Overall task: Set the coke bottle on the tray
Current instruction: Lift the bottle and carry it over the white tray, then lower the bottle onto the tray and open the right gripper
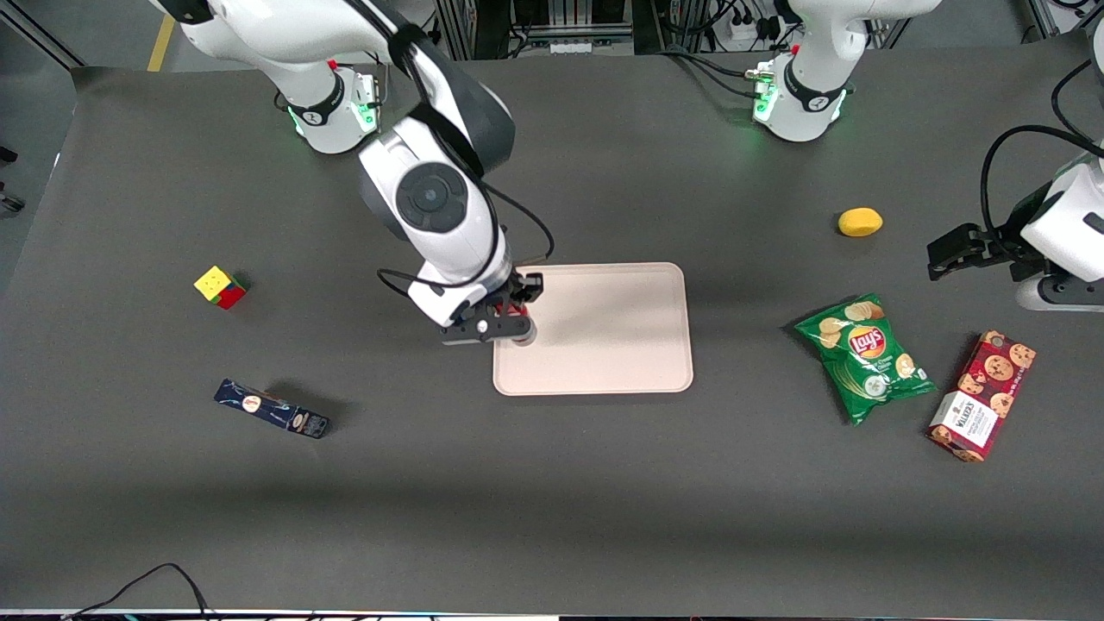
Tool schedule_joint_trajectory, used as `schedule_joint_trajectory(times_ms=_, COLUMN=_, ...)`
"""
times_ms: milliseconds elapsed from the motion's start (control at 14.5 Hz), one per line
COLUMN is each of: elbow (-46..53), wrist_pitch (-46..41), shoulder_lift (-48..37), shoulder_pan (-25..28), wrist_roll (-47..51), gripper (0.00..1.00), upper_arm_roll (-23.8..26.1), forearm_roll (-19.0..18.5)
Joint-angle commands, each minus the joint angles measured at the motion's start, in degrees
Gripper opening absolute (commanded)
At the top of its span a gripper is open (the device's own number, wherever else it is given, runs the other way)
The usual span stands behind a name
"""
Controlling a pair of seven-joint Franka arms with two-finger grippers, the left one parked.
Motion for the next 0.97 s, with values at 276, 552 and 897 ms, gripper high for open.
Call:
schedule_joint_trajectory(times_ms=276, elbow=-1.8, wrist_pitch=3.3, shoulder_lift=3.9, shoulder_pan=-0.4, wrist_roll=0.2, gripper=0.0, upper_arm_roll=0.1, forearm_roll=-3.0)
schedule_joint_trajectory(times_ms=552, elbow=-1.8, wrist_pitch=3.9, shoulder_lift=4.9, shoulder_pan=-0.2, wrist_roll=0.9, gripper=0.0, upper_arm_roll=0.1, forearm_roll=-3.3)
schedule_joint_trajectory(times_ms=897, elbow=-1.9, wrist_pitch=5.0, shoulder_lift=5.5, shoulder_pan=-0.1, wrist_roll=0.9, gripper=0.0, upper_arm_roll=0.1, forearm_roll=-3.3)
